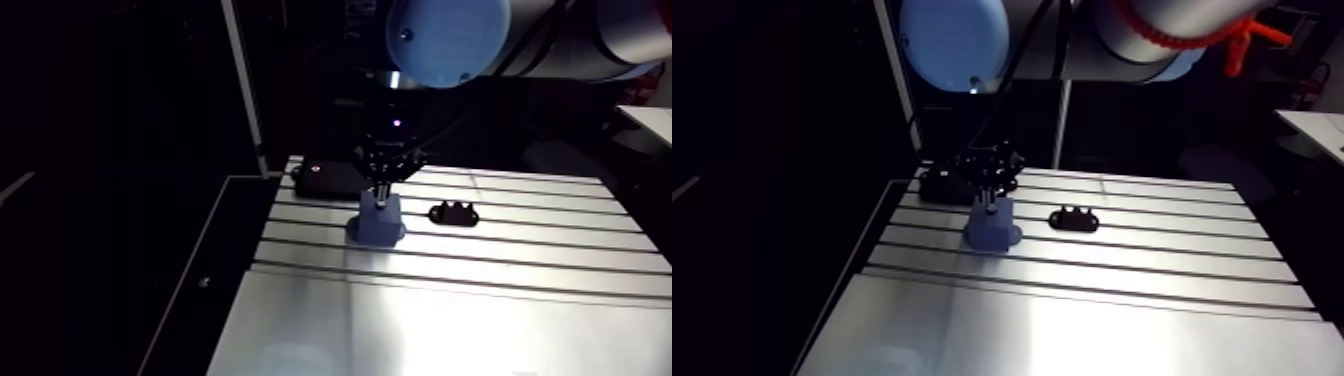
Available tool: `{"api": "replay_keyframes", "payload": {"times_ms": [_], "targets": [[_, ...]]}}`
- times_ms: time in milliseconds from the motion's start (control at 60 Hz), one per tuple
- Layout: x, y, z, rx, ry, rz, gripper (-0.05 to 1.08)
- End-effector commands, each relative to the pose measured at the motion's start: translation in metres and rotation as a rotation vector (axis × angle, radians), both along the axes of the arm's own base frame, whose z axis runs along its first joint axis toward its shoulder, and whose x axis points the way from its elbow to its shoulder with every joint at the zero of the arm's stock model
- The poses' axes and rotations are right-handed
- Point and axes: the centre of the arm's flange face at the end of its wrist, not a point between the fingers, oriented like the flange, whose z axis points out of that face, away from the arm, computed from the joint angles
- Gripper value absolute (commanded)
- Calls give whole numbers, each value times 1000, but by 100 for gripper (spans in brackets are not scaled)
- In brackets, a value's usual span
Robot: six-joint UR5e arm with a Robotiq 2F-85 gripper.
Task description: Pick up the M10 bolt and insert it into the hex recess until seated.
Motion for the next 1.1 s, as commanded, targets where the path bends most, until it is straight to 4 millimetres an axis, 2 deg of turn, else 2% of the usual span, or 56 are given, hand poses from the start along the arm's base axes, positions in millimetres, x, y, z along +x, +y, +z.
{"api": "replay_keyframes", "payload": {"times_ms": [17, 700, 1100], "targets": [[0, 0, -5, 0, 3, 0, 108], [-3, 0, -20, 0, -3, 7, 108], [-4, 0, -22, 0, -7, 9, 108]]}}
